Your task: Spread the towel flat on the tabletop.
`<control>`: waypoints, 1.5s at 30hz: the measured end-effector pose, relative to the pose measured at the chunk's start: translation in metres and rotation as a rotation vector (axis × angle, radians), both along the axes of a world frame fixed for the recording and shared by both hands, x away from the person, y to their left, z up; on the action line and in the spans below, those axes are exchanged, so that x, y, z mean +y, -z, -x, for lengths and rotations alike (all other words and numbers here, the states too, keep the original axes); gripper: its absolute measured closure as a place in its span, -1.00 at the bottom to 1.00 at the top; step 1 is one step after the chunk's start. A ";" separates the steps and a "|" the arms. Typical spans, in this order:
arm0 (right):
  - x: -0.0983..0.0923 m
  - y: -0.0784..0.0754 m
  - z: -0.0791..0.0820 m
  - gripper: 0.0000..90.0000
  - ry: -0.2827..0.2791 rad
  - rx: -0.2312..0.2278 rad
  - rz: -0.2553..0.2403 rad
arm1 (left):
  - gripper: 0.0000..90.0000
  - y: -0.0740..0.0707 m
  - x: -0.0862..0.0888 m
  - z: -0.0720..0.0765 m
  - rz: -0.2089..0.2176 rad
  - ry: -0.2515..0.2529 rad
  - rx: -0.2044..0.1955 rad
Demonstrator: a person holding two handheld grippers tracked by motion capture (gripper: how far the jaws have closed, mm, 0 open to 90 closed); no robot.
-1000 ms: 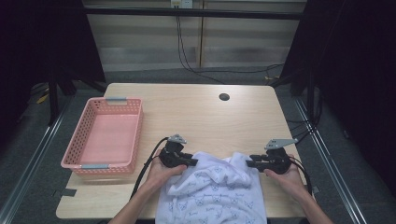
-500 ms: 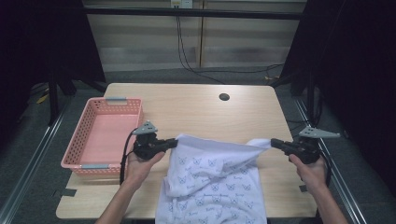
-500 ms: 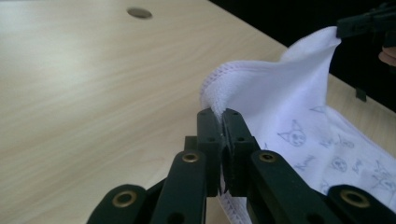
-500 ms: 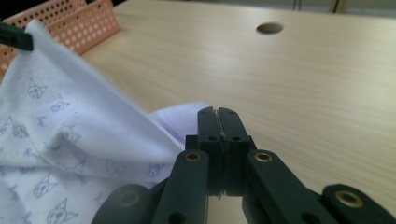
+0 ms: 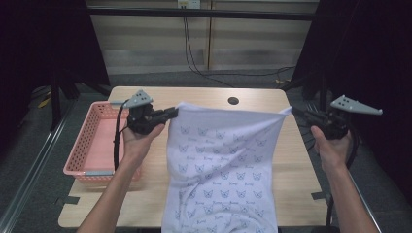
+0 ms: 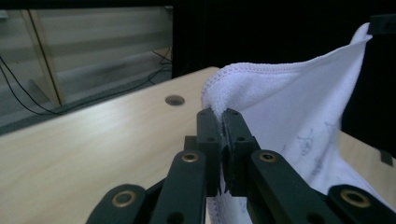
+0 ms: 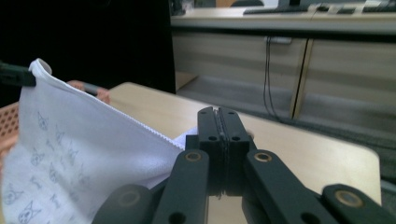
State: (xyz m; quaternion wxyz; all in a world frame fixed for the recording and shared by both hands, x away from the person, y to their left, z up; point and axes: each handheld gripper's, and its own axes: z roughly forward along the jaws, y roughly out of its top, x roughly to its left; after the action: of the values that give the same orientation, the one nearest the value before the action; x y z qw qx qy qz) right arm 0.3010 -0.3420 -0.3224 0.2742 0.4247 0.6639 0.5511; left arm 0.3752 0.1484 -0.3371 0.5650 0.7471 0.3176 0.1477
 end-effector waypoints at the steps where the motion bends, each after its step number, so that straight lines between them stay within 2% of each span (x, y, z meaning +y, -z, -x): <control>1: 0.002 -0.005 -0.006 1.00 0.005 -0.007 0.002 | 0.93 -0.004 -0.001 -0.009 -0.007 0.000 -0.005; 3: 0.005 -0.012 -0.020 1.00 0.016 -0.015 0.008 | 0.93 -0.008 -0.001 -0.023 -0.013 -0.026 -0.001; 4: 0.006 -0.014 -0.029 1.00 0.024 -0.010 0.010 | 0.92 -0.008 -0.001 -0.032 -0.002 -0.027 0.012; 6: 0.008 -0.012 -0.050 1.00 0.038 0.017 0.022 | 0.81 -0.004 -0.002 -0.050 -0.012 -0.069 0.038; 8: 0.011 -0.004 -0.072 1.00 0.058 0.059 0.062 | 0.71 0.004 -0.004 -0.064 -0.017 -0.087 0.067; 10: 0.011 0.010 -0.092 0.96 0.057 0.110 0.063 | 0.38 0.012 -0.004 -0.075 -0.015 -0.121 0.098; 11: 0.012 0.019 -0.100 0.88 0.055 0.138 0.084 | 0.31 0.016 -0.004 -0.078 -0.011 -0.122 0.111; 13: 0.014 0.035 -0.110 0.57 0.114 0.173 0.119 | 0.36 0.023 -0.006 -0.078 -0.008 -0.106 0.140; 16: 0.013 0.050 -0.110 0.41 0.109 0.202 0.109 | 0.34 0.030 -0.014 -0.069 -0.047 -0.070 0.141; 19: 0.014 0.059 -0.097 0.30 0.066 0.225 0.111 | 0.33 0.034 -0.020 -0.055 -0.039 -0.031 0.142; 21: 0.016 0.065 -0.080 0.30 0.022 0.239 0.117 | 0.38 0.038 -0.023 -0.041 -0.049 0.008 0.140; 22: 0.018 0.069 -0.070 0.30 0.002 0.249 0.142 | 0.41 0.041 -0.024 -0.033 -0.052 0.012 0.147; 23: 0.019 0.074 -0.060 0.31 -0.017 0.258 0.153 | 0.45 0.045 -0.025 -0.025 -0.059 0.034 0.160; 25: 0.022 0.087 -0.039 0.44 -0.079 0.299 0.161 | 0.52 0.056 -0.028 -0.006 -0.106 0.070 0.156; 27: 0.026 0.103 -0.016 0.50 -0.126 0.332 0.188 | 0.58 0.071 -0.028 0.012 -0.116 0.127 0.196; 28: 0.027 0.112 -0.004 0.52 -0.148 0.364 0.207 | 0.60 0.080 -0.028 0.021 -0.139 0.133 0.211; 29: 0.028 0.121 0.006 0.54 -0.157 0.383 0.220 | 0.60 0.093 -0.029 0.032 -0.166 0.161 0.243; 30: 0.029 0.132 0.017 0.59 -0.188 0.420 0.216 | 0.60 0.100 -0.029 0.038 -0.181 0.178 0.255; 32: 0.031 0.147 0.028 0.59 -0.201 0.465 0.245 | 0.58 0.117 -0.030 0.051 -0.217 0.205 0.293; 35: 0.032 0.167 0.036 0.59 -0.232 0.537 0.270 | 0.50 0.139 -0.028 0.060 -0.267 0.222 0.340; 36: 0.032 0.171 0.038 0.60 -0.232 0.554 0.291 | 0.50 0.145 -0.026 0.062 -0.269 0.214 0.349; 37: 0.032 0.171 0.040 0.60 -0.234 0.550 0.287 | 0.49 0.150 -0.025 0.062 -0.284 0.216 0.360; 39: 0.030 0.171 0.045 0.61 -0.222 0.546 0.294 | 0.46 0.155 -0.022 0.062 -0.322 0.195 0.344; 41: 0.029 0.171 0.052 0.61 -0.222 0.544 0.296 | 0.51 0.158 -0.018 0.061 -0.345 0.207 0.334; 42: 0.028 0.170 0.055 0.61 -0.217 0.549 0.311 | 0.51 0.159 -0.016 0.062 -0.352 0.204 0.323; 43: 0.027 0.170 0.059 0.61 -0.214 0.551 0.304 | 0.52 0.161 -0.014 0.063 -0.333 0.205 0.327; 45: 0.026 0.170 0.063 0.61 -0.209 0.539 0.319 | 0.54 0.159 -0.013 0.068 -0.358 0.207 0.318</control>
State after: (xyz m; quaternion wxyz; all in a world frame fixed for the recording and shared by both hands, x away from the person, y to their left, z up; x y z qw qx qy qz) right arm 0.2377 -0.3159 -0.4925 0.0938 0.4366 0.8305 0.3330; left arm 0.3076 0.1358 -0.4965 0.3788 0.8776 0.2929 0.0235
